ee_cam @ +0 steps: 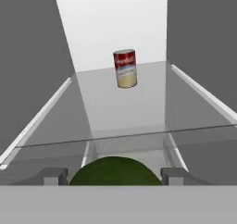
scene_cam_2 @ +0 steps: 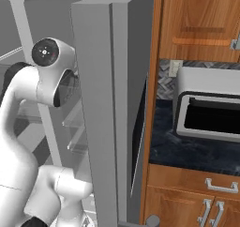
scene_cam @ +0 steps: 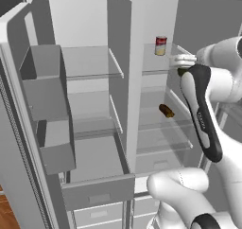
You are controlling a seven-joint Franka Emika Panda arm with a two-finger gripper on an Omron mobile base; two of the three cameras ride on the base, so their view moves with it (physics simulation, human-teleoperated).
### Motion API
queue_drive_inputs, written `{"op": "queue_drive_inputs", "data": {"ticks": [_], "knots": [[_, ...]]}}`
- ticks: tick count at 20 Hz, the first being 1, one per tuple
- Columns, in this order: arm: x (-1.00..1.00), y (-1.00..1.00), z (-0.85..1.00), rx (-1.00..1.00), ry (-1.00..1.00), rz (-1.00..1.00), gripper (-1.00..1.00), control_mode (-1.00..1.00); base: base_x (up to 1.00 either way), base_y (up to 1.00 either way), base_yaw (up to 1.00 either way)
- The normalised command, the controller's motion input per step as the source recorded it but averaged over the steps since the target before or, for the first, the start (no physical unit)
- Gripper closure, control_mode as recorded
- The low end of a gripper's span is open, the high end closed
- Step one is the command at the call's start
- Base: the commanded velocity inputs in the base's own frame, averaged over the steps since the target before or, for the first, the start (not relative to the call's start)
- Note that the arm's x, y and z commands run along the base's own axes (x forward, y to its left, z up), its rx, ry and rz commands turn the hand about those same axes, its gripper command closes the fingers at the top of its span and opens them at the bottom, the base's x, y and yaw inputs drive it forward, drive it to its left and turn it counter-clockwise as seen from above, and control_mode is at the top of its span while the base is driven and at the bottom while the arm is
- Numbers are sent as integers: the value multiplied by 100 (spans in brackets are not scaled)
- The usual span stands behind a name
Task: Take the sweet potato and lime from the fridge shelf and place them in the freezer drawer to begin freezing them.
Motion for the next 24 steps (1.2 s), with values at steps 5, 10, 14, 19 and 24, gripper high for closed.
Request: {"op": "queue_drive_inputs", "data": {"ticks": [5,10,14,19,24], "knots": [[-100,0,-3,-14,14,10,100,-100,0,0,0],[-100,16,-49,-20,18,21,100,-100,0,0,0],[-92,55,-61,-10,8,31,100,-100,0,0,0],[-56,100,-46,-2,3,30,100,-100,0,0,0],[-2,100,-6,-1,11,17,100,-100,0,0,0]]}}
